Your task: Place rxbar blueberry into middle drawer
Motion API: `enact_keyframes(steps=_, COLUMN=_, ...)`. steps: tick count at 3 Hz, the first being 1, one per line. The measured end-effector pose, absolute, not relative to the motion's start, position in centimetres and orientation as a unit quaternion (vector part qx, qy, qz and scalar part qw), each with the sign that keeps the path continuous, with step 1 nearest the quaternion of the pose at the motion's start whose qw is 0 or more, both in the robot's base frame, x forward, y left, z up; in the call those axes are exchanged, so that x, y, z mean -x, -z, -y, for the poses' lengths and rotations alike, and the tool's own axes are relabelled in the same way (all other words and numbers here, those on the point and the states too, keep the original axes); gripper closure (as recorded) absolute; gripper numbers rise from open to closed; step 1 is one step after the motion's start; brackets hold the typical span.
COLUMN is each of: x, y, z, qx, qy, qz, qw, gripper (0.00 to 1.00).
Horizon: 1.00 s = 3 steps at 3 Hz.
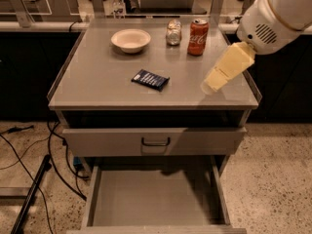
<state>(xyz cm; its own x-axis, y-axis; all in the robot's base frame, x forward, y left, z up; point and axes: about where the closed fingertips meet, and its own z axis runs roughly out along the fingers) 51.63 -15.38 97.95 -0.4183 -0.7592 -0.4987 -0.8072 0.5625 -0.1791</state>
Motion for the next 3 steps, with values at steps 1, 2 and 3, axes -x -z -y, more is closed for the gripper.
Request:
enact_keyframes(steps=1, x=-52.36, y=-98.69, z=15.13, qx=0.454, qy=-0.042, qz=-0.842, qw=0.29, gripper=0.0)
enact_keyframes(steps=2, x=-52.18, y=-98.61, z=15.15, qx=0.457, qy=-0.041, qz=-0.841, qw=0.287, gripper=0.0)
enact_keyframes(steps=3, x=-52.38, y=-97.73, z=15.15, qx=0.451, qy=-0.041, qz=-0.845, qw=0.285, gripper=0.0)
